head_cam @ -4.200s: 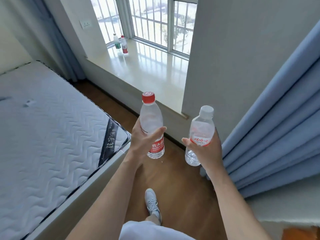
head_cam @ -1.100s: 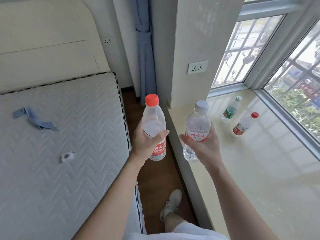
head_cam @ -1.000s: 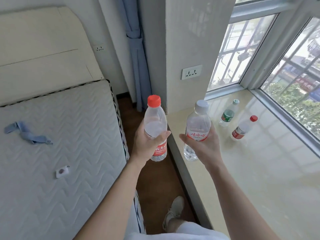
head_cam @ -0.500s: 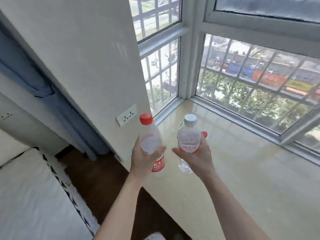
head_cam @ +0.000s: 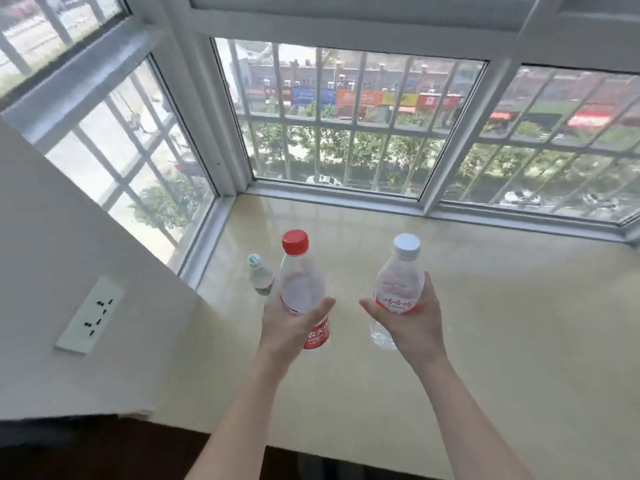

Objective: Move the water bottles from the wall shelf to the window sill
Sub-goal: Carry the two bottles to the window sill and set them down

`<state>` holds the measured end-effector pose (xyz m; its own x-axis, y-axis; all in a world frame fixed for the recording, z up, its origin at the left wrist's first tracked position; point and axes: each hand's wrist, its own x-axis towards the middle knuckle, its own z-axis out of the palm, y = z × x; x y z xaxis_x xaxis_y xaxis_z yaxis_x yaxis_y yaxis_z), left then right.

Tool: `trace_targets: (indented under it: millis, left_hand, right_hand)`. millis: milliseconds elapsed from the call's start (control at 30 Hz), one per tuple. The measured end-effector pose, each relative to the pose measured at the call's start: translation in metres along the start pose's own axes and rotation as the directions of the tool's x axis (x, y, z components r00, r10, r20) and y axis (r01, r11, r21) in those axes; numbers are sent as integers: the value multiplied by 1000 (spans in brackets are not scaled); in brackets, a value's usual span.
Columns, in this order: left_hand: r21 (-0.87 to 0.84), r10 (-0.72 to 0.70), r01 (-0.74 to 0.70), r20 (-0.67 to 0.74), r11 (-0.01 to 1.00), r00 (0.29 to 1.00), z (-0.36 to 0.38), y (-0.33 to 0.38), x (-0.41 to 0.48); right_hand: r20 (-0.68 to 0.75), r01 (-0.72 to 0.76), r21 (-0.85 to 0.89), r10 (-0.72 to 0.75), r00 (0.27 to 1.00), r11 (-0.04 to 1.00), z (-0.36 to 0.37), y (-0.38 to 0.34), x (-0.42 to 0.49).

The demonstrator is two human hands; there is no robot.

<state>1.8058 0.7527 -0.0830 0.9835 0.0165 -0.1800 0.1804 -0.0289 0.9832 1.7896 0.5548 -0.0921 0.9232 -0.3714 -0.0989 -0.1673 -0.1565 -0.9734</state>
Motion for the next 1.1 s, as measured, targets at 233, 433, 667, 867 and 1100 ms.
trace_targets:
  millis: [233, 433, 667, 867, 1100]
  left_hand:
    - [57, -47, 40, 124, 998, 991, 44, -29, 35]
    - [112, -95, 77, 169, 991, 981, 81, -66, 63]
    - [178, -141, 112, 159, 978, 977, 113, -139, 93]
    - [198, -100, 72, 135, 978, 986, 128, -200, 138]
    - [220, -32, 1, 140, 975, 990, 147, -247, 163]
  right_hand:
    - [-214, -88, -2, 85, 973, 996, -22, 41, 9]
    - [-218, -135, 34, 139, 966, 990, -35, 84, 47]
    - [-185, -179, 13, 178, 967, 984, -34, 162, 91]
    - [-203, -155, -35, 144, 968, 987, -23, 221, 129]
    - [-198, -118, -66, 103, 975, 991, -18, 263, 154]
